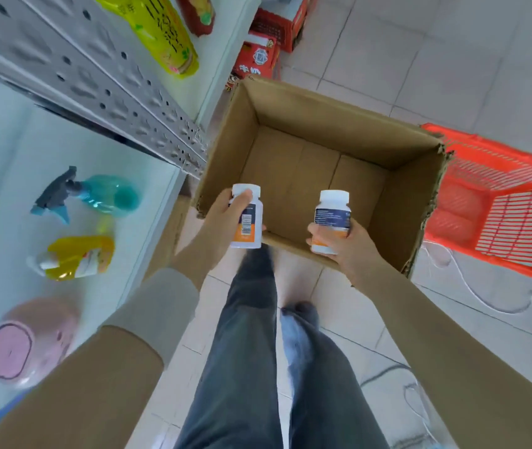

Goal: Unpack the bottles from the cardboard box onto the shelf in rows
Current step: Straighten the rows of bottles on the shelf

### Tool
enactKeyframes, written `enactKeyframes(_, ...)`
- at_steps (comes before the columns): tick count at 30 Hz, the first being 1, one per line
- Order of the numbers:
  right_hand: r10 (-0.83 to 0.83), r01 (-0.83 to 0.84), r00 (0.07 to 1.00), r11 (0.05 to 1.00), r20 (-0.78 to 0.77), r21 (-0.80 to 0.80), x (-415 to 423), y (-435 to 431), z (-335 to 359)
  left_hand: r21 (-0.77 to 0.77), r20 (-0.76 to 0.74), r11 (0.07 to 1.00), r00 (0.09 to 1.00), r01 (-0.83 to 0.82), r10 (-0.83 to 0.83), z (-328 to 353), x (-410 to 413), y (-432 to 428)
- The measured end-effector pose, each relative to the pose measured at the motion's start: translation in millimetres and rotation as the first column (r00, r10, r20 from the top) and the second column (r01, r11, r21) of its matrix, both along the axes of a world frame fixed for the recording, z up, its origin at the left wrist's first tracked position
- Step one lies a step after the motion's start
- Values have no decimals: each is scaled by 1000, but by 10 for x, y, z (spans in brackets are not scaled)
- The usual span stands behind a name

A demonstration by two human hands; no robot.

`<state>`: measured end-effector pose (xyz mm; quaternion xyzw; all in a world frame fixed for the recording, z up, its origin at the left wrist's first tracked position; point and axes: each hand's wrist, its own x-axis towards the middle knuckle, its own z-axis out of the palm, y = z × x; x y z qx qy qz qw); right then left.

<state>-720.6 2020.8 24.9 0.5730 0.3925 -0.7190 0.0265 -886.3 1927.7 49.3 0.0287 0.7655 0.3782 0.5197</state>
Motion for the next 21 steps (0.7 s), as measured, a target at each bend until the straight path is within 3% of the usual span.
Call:
enactKeyframes(4, 127, -125, 992, 989, -22, 73, 299, -417, 420, 61, 44, 980, 982, -187, 185, 479, 393, -545)
enactKeyframes(8, 95, -109, 983, 991, -157, -83, 540, -872, 754, 171, 28, 924, 939, -341, 342, 892, 725, -1037)
enactKeyframes(12, 335, -334, 918, 942, -215, 39, 695, -1327, 950, 206, 124, 831, 856, -517, 502, 1226, 982, -1642)
enactKeyframes(16, 455, -442, 866, 890, -209, 109, 723, -1877, 1319, 289, 290, 704, 760, -648, 581, 1492, 1199, -2403)
enactKeyframes(21, 650, -612, 710, 760, -272, 218, 774, -2716, 1720, 419, 263, 617, 739, -667, 620, 1744, 1502, -3378)
